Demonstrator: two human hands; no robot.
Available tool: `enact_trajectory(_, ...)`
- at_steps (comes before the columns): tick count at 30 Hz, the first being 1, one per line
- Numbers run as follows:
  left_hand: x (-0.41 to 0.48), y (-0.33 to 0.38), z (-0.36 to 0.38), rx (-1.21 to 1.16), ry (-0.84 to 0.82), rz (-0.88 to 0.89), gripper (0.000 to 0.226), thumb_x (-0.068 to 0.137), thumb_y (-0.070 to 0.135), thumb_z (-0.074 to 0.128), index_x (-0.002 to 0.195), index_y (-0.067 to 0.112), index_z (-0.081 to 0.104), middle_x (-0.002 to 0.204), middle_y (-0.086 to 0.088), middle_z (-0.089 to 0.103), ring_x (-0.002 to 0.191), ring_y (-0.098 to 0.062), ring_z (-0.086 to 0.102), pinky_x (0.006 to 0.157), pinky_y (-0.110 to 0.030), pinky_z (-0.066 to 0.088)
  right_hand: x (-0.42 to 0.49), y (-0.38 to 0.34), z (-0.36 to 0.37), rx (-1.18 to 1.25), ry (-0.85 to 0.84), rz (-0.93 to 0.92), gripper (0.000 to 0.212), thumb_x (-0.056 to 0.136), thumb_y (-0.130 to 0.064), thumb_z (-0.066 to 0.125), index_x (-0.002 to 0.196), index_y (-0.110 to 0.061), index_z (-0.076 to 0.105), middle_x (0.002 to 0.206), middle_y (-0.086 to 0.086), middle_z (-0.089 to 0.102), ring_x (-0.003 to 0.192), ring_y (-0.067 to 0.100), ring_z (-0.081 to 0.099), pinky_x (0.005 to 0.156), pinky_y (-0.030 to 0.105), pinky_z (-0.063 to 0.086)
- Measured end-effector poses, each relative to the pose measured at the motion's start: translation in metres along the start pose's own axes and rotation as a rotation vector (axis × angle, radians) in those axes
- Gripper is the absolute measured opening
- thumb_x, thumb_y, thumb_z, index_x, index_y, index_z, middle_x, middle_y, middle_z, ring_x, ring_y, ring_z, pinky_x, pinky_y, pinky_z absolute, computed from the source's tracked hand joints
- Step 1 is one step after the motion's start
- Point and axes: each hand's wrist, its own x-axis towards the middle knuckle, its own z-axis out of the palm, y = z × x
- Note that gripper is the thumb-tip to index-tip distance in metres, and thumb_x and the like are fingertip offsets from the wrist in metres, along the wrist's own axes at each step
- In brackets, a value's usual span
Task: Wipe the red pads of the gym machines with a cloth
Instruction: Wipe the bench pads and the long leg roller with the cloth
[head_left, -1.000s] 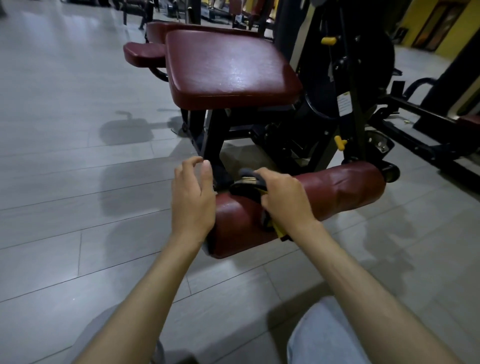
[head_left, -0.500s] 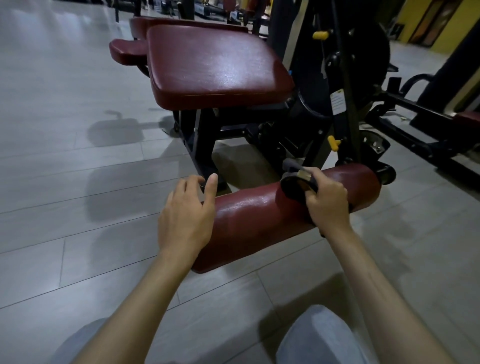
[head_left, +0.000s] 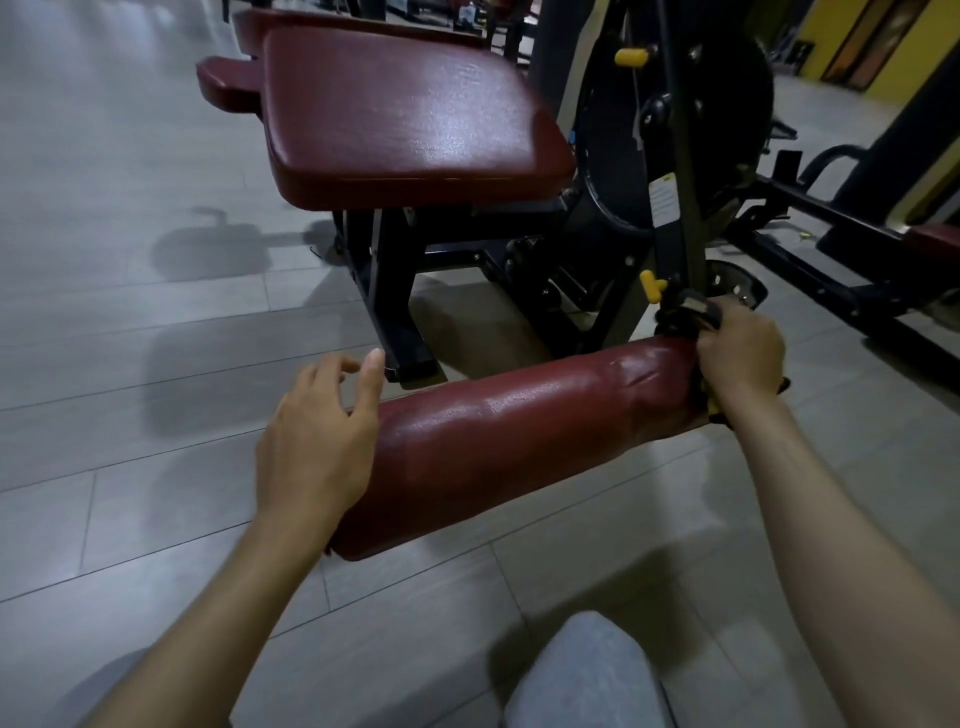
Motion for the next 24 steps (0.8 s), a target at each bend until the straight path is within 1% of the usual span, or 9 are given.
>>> enact_trajectory(4, 0.0, 0.002, 0.0, 0.001, 0.006, 0.002, 0.061, 0.099, 0.074, 0.019, 0.118, 0.03, 0.058, 0.117, 0.007, 0.061, 0.098, -0.017, 0.06, 0.074, -0.036, 0.042, -0.05, -0.019, 0.008, 0.093, -0.026, -0.348, 0.046, 0.085, -0.004, 0.067, 0.127, -0.021, 0.067, 0.098, 0.012, 0.076, 0.092, 0.036, 0.071, 0.077, 0.04, 0.056)
enact_trajectory(6, -0.001, 0.002, -0.001, -0.006, 0.007, -0.011, 0.061, 0.099, 0.074, 0.02, 0.118, 0.03, 0.058, 0.116, 0.008, 0.06, 0.096, -0.017, 0.059, 0.075, -0.036, 0.041, -0.055, -0.012, 0.012, 0.098, -0.01, -0.435, 0.049, 0.082, -0.002, 0.068, 0.127, -0.022, 0.068, 0.101, 0.007, 0.076, 0.095, 0.031, 0.071, 0.077, 0.037, 0.056)
enact_trajectory(8, -0.004, 0.004, -0.002, -0.041, 0.011, -0.018, 0.062, 0.099, 0.071, 0.022, 0.12, 0.026, 0.059, 0.118, 0.006, 0.06, 0.093, -0.016, 0.058, 0.077, -0.036, 0.04, -0.041, -0.003, 0.009, 0.076, 0.006, -0.424, 0.046, 0.084, -0.002, 0.064, 0.126, -0.022, 0.067, 0.101, 0.008, 0.075, 0.096, 0.032, 0.07, 0.078, 0.038, 0.056)
enact_trajectory(13, -0.003, 0.003, -0.003, -0.056, 0.016, -0.025, 0.061, 0.1, 0.07, 0.023, 0.118, 0.025, 0.06, 0.121, 0.004, 0.063, 0.092, -0.015, 0.058, 0.08, -0.036, 0.039, -0.007, -0.002, 0.0, 0.013, 0.007, -0.024, 0.042, 0.09, -0.005, 0.054, 0.129, -0.019, 0.065, 0.101, 0.022, 0.071, 0.095, 0.045, 0.065, 0.08, 0.044, 0.053)
enact_trajectory(15, 0.0, 0.001, -0.002, -0.029, -0.006, -0.025, 0.062, 0.099, 0.074, 0.021, 0.118, 0.028, 0.059, 0.121, 0.005, 0.063, 0.094, -0.017, 0.06, 0.078, -0.036, 0.041, -0.017, -0.022, -0.001, -0.043, -0.031, 0.021, 0.034, 0.095, -0.007, 0.052, 0.125, -0.017, 0.064, 0.102, 0.022, 0.07, 0.098, 0.043, 0.065, 0.081, 0.044, 0.052)
enact_trajectory(17, 0.002, 0.0, -0.001, -0.011, -0.027, -0.026, 0.063, 0.098, 0.076, 0.021, 0.117, 0.029, 0.058, 0.118, 0.006, 0.063, 0.095, -0.019, 0.06, 0.077, -0.037, 0.043, -0.04, -0.052, 0.002, -0.079, -0.084, -0.048, 0.027, 0.097, -0.009, 0.053, 0.122, -0.016, 0.063, 0.1, 0.018, 0.071, 0.098, 0.041, 0.067, 0.081, 0.044, 0.053)
enact_trajectory(20, 0.002, -0.001, 0.0, -0.006, -0.041, -0.032, 0.064, 0.097, 0.077, 0.02, 0.118, 0.029, 0.057, 0.115, 0.007, 0.062, 0.095, -0.019, 0.06, 0.077, -0.038, 0.045, -0.085, -0.096, 0.002, -0.085, -0.157, -0.233, 0.024, 0.099, -0.016, 0.057, 0.123, -0.019, 0.063, 0.097, 0.014, 0.072, 0.094, 0.038, 0.068, 0.075, 0.04, 0.05)
enact_trajectory(22, 0.001, 0.0, 0.0, 0.012, -0.049, -0.023, 0.067, 0.096, 0.079, 0.02, 0.121, 0.029, 0.057, 0.115, 0.006, 0.062, 0.097, -0.019, 0.061, 0.077, -0.038, 0.046, -0.101, -0.117, -0.007, -0.043, -0.172, -0.299, 0.024, 0.099, -0.02, 0.059, 0.123, -0.021, 0.063, 0.096, 0.009, 0.072, 0.092, 0.035, 0.067, 0.072, 0.037, 0.045)
enact_trajectory(24, -0.001, 0.003, -0.002, 0.031, -0.056, -0.015, 0.066, 0.096, 0.078, 0.024, 0.125, 0.028, 0.056, 0.115, 0.005, 0.061, 0.095, -0.017, 0.059, 0.077, -0.037, 0.045, -0.102, -0.138, -0.011, -0.02, -0.257, -0.352, 0.02, 0.099, -0.023, 0.059, 0.119, -0.022, 0.064, 0.096, 0.006, 0.071, 0.091, 0.033, 0.066, 0.071, 0.036, 0.043)
